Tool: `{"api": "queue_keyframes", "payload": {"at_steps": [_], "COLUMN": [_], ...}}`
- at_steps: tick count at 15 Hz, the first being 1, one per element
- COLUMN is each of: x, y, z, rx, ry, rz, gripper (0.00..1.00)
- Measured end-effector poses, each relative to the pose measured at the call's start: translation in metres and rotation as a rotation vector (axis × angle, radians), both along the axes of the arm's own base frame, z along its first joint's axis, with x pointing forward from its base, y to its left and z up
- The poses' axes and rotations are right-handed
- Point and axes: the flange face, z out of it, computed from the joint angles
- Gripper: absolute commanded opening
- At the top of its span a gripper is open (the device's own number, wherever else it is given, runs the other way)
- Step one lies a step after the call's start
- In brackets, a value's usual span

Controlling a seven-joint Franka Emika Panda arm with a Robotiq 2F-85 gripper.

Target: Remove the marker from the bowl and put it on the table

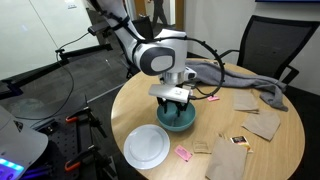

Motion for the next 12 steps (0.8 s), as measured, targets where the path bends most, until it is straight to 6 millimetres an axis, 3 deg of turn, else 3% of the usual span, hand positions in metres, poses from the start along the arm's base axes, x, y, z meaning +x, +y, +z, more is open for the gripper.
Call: {"api": "queue_keyframes", "payload": {"at_steps": [1,3,5,8,12], "x": [0.001,0.002,0.006,0.011,0.018], "y": [-0.002,-0.006,-0.008,-0.009,-0.01], "z": [-0.003,-0.008,-0.013,-0.02,-0.023], "rx": [-0.007,-0.02,-0.029,-0.038,-0.043], "ry": [0.003,0.007,0.008,0.007,0.001], "rz": [0.001,0.003,0.004,0.015,0.025], "gripper": [0.61,0.49,0.26,0.01,0.04]}}
